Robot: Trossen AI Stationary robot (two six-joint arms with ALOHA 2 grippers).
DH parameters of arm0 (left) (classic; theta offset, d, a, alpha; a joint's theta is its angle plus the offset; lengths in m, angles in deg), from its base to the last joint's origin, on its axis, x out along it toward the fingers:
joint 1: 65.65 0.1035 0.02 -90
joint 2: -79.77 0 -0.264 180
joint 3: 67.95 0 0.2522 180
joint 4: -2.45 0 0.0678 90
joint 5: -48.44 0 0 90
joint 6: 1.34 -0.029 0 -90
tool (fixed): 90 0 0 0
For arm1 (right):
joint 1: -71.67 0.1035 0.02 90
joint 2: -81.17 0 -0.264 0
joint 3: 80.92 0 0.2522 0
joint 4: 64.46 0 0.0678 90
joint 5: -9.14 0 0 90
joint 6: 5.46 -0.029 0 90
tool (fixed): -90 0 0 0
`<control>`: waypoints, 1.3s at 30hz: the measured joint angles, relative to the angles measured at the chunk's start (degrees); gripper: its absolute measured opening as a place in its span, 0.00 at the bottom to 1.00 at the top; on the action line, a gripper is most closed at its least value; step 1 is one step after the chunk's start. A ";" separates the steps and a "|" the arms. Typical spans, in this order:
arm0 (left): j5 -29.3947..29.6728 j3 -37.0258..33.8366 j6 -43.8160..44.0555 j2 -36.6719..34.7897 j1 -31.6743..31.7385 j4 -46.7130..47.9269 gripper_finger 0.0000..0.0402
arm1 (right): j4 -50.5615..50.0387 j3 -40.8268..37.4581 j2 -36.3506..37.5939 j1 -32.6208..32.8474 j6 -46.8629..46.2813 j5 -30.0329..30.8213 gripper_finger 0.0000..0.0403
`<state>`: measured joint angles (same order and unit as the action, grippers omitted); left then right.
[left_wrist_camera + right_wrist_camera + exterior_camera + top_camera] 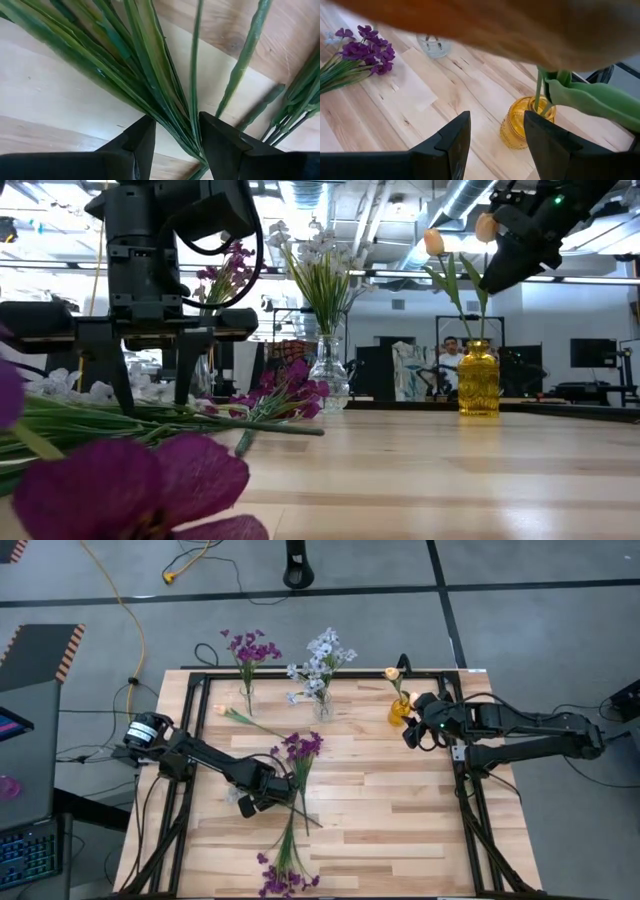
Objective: Sort flowers into vase by color
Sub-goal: Put the left white flowers into the right transparent vase
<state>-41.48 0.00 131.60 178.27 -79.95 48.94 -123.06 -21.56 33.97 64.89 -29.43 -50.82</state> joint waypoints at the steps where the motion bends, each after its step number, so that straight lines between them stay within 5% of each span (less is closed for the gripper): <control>1: 0.21 0.00 -0.27 0.00 -0.04 0.02 0.35 | 0.00 0.00 0.00 0.00 0.00 0.00 0.52; 19: 1.81 -0.04 -3.96 0.02 -0.11 0.46 0.03 | -0.17 0.00 0.00 0.00 -0.02 -0.02 0.52; 39: 10.20 -0.13 -9.45 -13.59 -1.80 13.39 0.03 | -0.15 0.00 0.00 0.00 -0.04 -0.04 0.52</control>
<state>-31.28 -0.13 122.14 164.68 -81.75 62.33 -123.21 -21.56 33.97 64.89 -29.47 -50.86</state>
